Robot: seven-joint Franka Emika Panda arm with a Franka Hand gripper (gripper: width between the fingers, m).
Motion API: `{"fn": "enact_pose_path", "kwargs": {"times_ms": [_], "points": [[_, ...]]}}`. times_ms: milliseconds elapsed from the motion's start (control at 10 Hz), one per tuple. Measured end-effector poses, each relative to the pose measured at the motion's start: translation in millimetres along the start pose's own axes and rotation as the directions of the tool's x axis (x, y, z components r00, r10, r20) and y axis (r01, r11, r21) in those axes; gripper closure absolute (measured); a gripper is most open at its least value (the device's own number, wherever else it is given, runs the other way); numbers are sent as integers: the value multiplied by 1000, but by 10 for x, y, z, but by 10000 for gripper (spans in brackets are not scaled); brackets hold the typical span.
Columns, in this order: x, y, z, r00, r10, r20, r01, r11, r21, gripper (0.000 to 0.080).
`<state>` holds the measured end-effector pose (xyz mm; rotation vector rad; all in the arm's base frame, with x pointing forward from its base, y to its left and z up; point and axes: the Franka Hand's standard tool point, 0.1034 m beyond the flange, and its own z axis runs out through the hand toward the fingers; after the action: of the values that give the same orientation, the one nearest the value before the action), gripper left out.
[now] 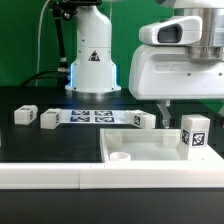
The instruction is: Assemble one leg
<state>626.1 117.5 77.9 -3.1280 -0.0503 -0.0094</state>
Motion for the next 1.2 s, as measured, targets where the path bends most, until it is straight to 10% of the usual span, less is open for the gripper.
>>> {"fn": "enact_pose_path", "kwargs": {"times_ms": [300, 700, 1200], "points": [[0, 1, 2, 1000, 0, 0, 0, 1000, 0, 508], [6, 14, 1, 976, 219, 4, -219, 975, 26, 508], [5, 51, 7, 670, 742, 28, -742, 666, 77, 508]]}}
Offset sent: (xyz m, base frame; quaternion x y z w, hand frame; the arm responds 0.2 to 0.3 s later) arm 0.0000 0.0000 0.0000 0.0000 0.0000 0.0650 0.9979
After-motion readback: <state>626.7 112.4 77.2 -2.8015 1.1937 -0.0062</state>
